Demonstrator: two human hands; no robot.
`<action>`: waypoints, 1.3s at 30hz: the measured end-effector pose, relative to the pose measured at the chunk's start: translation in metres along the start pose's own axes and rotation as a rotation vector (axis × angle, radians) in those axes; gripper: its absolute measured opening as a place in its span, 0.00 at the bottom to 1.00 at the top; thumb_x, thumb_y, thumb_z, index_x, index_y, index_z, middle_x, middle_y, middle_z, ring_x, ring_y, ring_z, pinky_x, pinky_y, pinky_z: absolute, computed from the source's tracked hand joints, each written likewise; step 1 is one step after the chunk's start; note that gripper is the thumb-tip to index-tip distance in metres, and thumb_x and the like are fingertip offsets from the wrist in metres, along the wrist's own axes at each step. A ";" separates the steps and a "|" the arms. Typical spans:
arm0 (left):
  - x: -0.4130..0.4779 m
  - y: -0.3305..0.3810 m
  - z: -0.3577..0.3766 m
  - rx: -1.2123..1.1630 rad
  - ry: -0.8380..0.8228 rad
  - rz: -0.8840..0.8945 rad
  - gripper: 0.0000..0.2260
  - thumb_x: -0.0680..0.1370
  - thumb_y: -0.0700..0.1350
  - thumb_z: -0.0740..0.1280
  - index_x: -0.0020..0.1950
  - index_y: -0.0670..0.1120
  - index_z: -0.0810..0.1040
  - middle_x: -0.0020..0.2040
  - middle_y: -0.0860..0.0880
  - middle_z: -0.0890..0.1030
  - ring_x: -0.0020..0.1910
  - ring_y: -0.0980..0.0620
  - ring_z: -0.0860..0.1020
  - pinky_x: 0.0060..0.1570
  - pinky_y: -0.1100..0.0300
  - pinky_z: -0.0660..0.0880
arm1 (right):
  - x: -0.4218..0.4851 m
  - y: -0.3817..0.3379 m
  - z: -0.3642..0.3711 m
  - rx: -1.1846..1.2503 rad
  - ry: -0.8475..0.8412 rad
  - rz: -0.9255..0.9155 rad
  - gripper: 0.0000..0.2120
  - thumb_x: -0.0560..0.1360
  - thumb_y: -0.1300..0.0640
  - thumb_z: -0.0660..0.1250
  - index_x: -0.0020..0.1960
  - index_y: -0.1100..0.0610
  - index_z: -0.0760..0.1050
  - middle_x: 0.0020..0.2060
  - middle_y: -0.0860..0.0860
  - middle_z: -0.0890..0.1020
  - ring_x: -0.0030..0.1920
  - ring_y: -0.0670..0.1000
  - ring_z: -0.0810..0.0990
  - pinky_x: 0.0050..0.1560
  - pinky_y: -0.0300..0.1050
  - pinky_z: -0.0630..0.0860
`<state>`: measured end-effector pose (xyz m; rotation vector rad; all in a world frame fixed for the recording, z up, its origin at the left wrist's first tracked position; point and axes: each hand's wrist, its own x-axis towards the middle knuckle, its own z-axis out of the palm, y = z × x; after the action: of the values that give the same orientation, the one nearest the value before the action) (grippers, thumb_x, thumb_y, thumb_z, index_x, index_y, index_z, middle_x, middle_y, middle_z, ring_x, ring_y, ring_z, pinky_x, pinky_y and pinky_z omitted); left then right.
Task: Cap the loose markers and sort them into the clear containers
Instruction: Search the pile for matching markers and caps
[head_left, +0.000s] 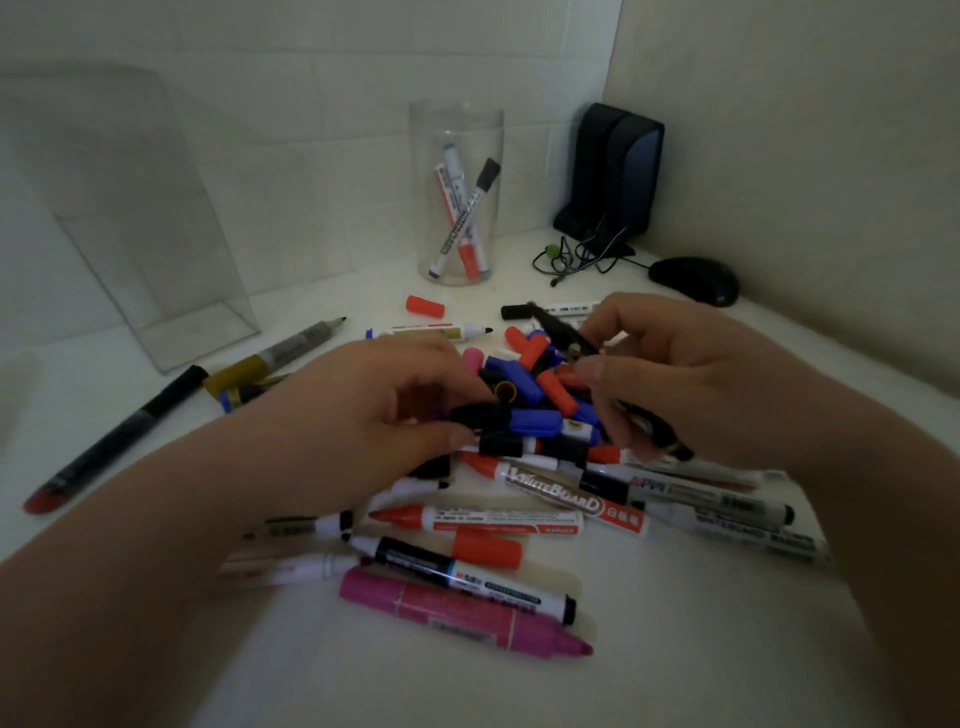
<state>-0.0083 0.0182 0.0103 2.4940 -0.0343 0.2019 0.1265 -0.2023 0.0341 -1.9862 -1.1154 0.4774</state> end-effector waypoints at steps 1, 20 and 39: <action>-0.001 0.000 0.000 -0.153 0.053 -0.021 0.11 0.74 0.44 0.74 0.52 0.60 0.82 0.50 0.57 0.82 0.51 0.58 0.81 0.54 0.60 0.77 | 0.000 0.000 0.001 0.022 0.006 -0.015 0.03 0.80 0.53 0.64 0.51 0.50 0.75 0.27 0.52 0.79 0.25 0.47 0.72 0.28 0.36 0.71; 0.000 0.000 -0.001 -0.725 0.220 -0.069 0.11 0.67 0.45 0.74 0.48 0.52 0.86 0.48 0.39 0.85 0.51 0.37 0.83 0.54 0.51 0.81 | -0.004 -0.005 0.005 0.066 -0.010 -0.097 0.19 0.70 0.44 0.66 0.59 0.31 0.78 0.35 0.55 0.82 0.31 0.61 0.70 0.32 0.45 0.70; 0.000 -0.007 0.000 -0.696 0.164 0.001 0.11 0.67 0.50 0.77 0.48 0.55 0.85 0.46 0.39 0.83 0.40 0.48 0.80 0.43 0.58 0.79 | -0.007 -0.004 0.003 0.060 -0.075 -0.140 0.20 0.72 0.49 0.66 0.60 0.31 0.77 0.43 0.48 0.87 0.35 0.53 0.77 0.38 0.40 0.74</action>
<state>-0.0076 0.0240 0.0060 1.7794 -0.0307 0.3302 0.1184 -0.2054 0.0353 -1.8374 -1.2628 0.5081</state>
